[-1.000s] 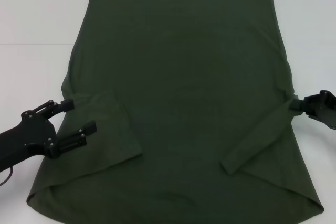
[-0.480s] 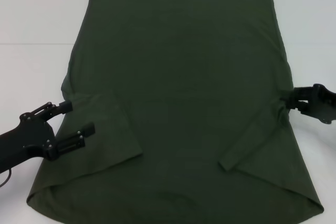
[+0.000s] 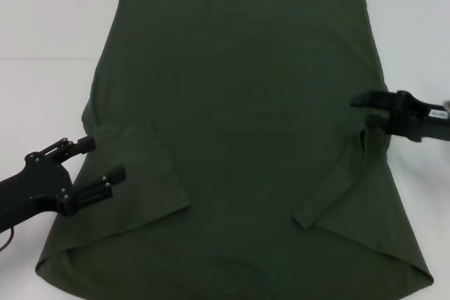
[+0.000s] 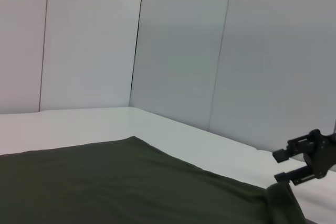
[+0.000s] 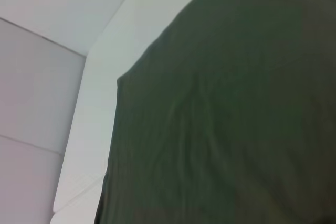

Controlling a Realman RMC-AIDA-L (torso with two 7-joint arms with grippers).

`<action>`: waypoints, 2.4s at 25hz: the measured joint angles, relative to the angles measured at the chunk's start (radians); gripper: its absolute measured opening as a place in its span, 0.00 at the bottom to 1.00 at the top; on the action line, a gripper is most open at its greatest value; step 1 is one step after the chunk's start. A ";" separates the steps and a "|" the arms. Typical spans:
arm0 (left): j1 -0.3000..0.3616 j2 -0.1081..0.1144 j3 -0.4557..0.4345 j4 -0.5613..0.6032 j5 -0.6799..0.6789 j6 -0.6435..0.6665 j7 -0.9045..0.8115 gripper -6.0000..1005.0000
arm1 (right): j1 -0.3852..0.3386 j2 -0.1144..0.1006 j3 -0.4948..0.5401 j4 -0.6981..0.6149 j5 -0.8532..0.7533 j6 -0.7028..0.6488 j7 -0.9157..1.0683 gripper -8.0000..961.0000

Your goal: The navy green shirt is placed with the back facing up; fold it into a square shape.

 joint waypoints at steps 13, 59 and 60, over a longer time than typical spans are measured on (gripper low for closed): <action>-0.001 -0.002 -0.004 -0.002 0.000 -0.003 -0.002 0.85 | 0.013 0.022 0.008 0.008 0.094 0.073 -0.067 0.73; -0.013 -0.003 -0.023 -0.006 -0.002 -0.006 0.000 0.85 | -0.010 0.038 -0.155 0.023 0.132 -0.066 -0.094 0.76; -0.013 -0.003 -0.023 -0.006 -0.002 -0.006 0.000 0.85 | -0.012 0.034 -0.155 0.021 0.132 -0.077 -0.092 0.76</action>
